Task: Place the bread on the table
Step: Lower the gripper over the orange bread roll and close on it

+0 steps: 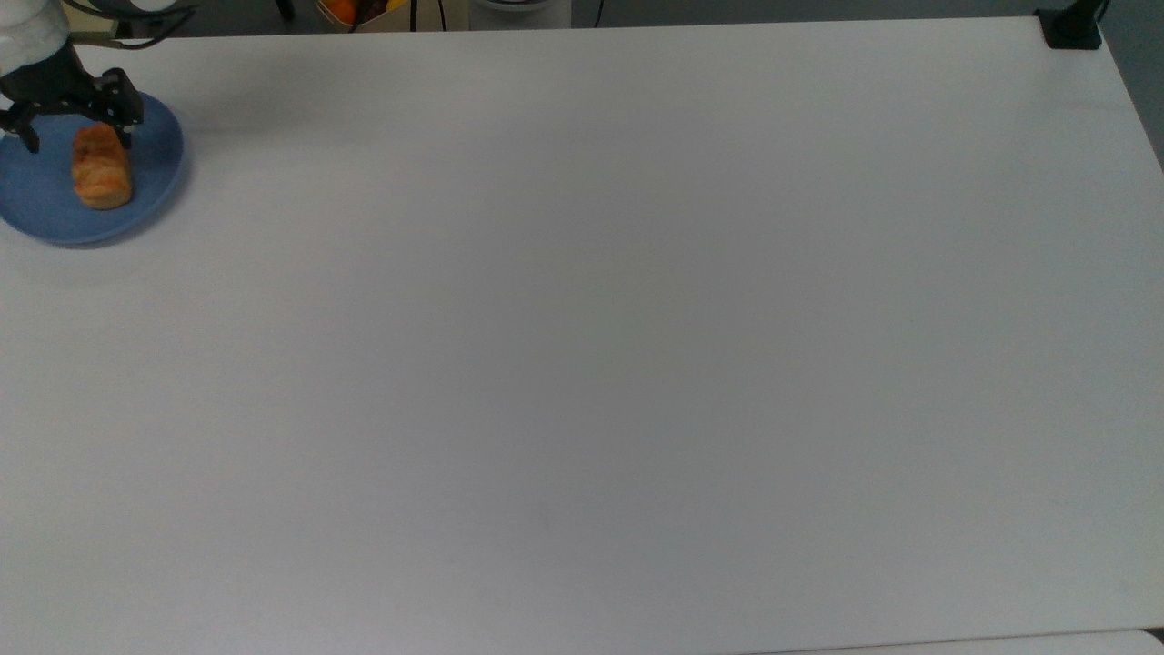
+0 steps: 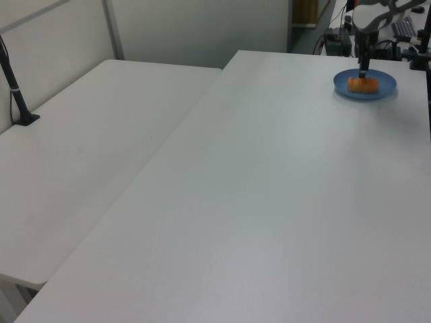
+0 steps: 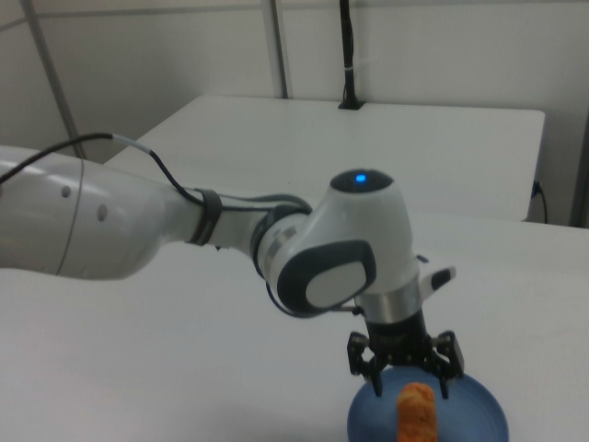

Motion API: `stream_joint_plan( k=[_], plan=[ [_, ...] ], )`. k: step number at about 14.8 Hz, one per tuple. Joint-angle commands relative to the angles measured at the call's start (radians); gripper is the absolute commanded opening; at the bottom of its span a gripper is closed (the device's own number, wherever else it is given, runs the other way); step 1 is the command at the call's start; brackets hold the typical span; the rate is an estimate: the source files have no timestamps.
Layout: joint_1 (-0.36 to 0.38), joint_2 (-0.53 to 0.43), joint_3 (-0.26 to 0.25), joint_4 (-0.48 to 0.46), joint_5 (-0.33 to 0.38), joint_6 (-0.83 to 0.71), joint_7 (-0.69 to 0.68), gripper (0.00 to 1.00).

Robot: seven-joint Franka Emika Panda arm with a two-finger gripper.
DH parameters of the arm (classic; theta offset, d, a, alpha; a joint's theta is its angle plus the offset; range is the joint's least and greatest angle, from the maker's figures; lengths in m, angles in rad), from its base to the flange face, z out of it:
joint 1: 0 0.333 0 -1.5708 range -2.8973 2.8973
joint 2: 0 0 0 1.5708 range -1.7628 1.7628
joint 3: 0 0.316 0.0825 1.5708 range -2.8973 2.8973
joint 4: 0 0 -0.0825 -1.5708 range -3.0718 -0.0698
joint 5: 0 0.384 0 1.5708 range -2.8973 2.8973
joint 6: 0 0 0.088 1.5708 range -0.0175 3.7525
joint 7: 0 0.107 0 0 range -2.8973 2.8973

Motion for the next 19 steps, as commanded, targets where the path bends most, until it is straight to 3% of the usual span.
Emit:
stream_joint_plan(
  k=[1, 3, 7, 12, 19],
  plan=[
    [0.005, -0.011, -0.009, -0.079, -0.006, 0.080, -0.021, 1.00],
    [0.005, 0.006, -0.009, -0.082, -0.007, 0.097, -0.024, 0.96],
    [0.007, 0.027, -0.009, -0.084, -0.041, 0.126, -0.027, 0.78],
    [0.004, 0.029, -0.009, -0.090, -0.042, 0.131, -0.070, 0.38],
    [0.004, 0.003, -0.009, -0.087, -0.042, 0.112, -0.087, 0.35]
  ],
)
